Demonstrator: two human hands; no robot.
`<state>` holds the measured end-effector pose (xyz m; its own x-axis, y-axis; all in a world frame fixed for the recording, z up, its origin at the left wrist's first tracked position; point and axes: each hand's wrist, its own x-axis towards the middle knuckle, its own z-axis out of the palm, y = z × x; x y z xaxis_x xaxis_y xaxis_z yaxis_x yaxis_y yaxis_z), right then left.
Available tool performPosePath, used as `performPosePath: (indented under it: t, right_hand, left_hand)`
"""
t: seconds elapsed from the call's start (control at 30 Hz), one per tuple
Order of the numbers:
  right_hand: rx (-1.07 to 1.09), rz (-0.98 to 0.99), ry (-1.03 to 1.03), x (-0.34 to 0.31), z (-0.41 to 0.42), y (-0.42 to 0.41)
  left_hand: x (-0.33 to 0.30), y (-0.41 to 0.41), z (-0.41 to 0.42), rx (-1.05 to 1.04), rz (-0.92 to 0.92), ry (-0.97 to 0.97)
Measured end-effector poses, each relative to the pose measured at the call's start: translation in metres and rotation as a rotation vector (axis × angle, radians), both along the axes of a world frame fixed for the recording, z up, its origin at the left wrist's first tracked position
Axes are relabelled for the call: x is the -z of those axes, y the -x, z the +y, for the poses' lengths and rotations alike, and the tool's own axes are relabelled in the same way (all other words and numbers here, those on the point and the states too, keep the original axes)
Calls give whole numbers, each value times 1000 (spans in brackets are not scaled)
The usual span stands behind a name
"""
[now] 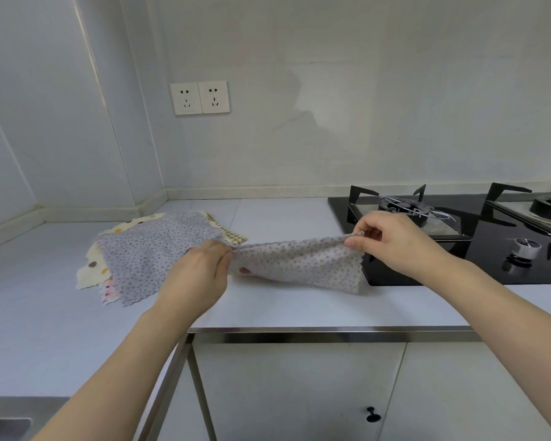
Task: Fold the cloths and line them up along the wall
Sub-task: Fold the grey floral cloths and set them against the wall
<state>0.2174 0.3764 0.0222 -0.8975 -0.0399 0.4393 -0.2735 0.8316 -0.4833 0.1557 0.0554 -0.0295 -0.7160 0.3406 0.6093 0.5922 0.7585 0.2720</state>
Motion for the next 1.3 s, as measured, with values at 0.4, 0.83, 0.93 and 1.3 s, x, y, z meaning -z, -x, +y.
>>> performPosePath:
  t: [0.4,0.83,0.93,1.3]
  right_hand:
    - [-77,-46,8,-19,-12,1]
    - [-55,-121,-277,-25,-14,2]
    - [-45,-122,-285,-24,-13,3]
    - [-18,-106,-93,-15,-8,0]
  left_hand:
    - [-65,-25,-7,-145,77,-121]
    - [-68,-26,-13,-96,-11,-54]
    - [-68,-27,-12,-92,-26,-47]
    - [-65,-27,-11,-144,-111,-86]
